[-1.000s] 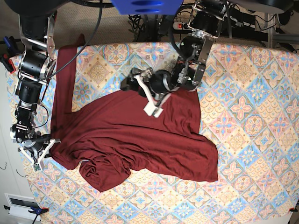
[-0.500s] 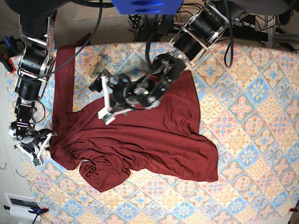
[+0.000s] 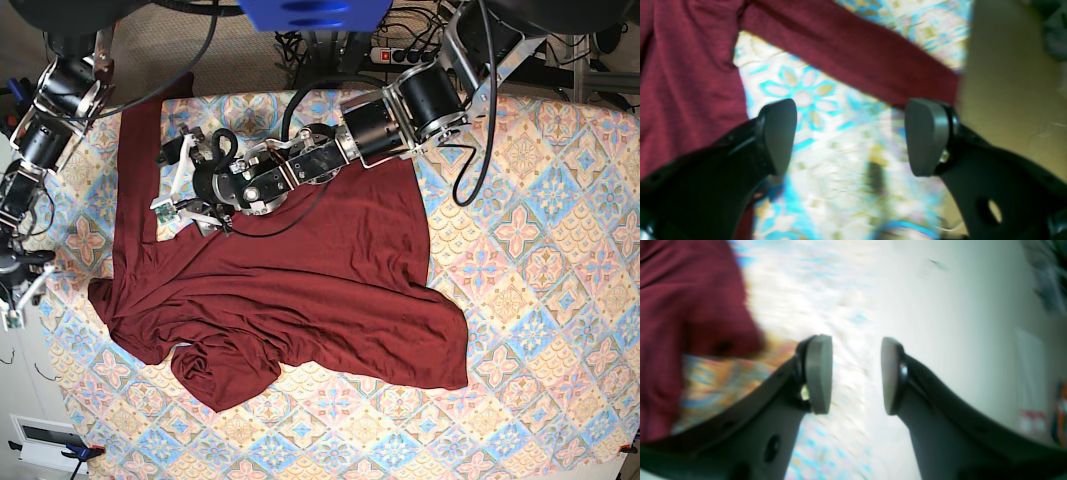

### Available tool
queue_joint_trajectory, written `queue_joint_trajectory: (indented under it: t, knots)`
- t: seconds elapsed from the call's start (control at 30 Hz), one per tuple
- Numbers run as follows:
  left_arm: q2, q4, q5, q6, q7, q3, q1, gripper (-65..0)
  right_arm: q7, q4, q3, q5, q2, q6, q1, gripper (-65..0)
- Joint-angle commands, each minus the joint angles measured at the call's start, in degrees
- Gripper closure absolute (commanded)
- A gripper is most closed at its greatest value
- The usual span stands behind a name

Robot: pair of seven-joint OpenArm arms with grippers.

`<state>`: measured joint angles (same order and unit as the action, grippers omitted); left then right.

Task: Layout the t-shirt on the table in an organized manner, then fold the t-shirt properly

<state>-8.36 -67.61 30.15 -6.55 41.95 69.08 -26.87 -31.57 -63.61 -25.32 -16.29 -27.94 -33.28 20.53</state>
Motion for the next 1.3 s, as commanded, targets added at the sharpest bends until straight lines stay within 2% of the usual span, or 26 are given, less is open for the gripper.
queue_joint_trajectory:
  t: [0.0,0.1,0.23,0.33,0.47,0.57,0.63,0.77,0.9,1.13,1.27]
  knots:
    - [-0.6,-0.5,0.4,-0.3,-2.9,0.7,-1.7,-49.7,-0.5,-1.6,-0.7,0.4,-0.7,-0.1,0.0,-22.4]
    - [-0.6,-0.1,0.4,-0.2,-5.6,1.2,-1.5,-49.7,-4.1,-4.7,-2.5,0.4,-0.8,-0.3,-4.4,-22.4]
    - [-0.6,2.1,0.3,-0.2,-6.3,1.4,-1.4,-49.7,-5.7,-10.5,-3.6,0.4,-0.8,-0.3,-13.6,-22.6]
    - [-0.6,2.3,0.3,-0.2,-9.3,1.4,-1.4,-49.7,-7.3,-14.2,-3.4,1.0,-0.5,-0.3,-19.4,-22.5]
    - [-0.6,2.3,0.7,0.2,-10.7,0.0,-1.4,-49.0,-9.4,-19.8,-3.1,10.4,-0.5,-0.3,-27.4,-22.5]
    - [-0.6,2.3,0.8,0.2,-10.7,-6.3,0.0,-49.0,-12.1,-23.8,-2.9,17.2,-0.5,-0.3,-33.3,-22.5]
    - [0.2,2.2,0.8,0.2,-10.7,-11.5,1.7,-49.0,-13.0,-25.6,-2.9,18.6,-0.3,-0.3,-36.8,-22.5]
    - [1.5,2.2,0.5,0.2,-10.7,-18.4,3.9,-49.0,-13.0,-27.9,-1.7,18.7,1.9,-0.3,-40.5,-22.5]
    - [2.9,2.2,0.5,0.2,-10.7,-18.8,4.0,-49.0,-13.2,-32.5,0.7,18.7,2.8,-0.3,-44.4,-22.5]
    - [5.4,2.2,0.7,0.2,-10.7,-19.0,3.7,-48.9,-13.7,-38.4,10.1,18.7,2.8,-0.3,-47.3,-22.4]
    - [6.9,2.1,0.9,0.2,-10.7,-19.0,3.7,-48.9,-13.7,-38.6,11.2,18.7,2.8,-0.3,-48.3,-22.4]
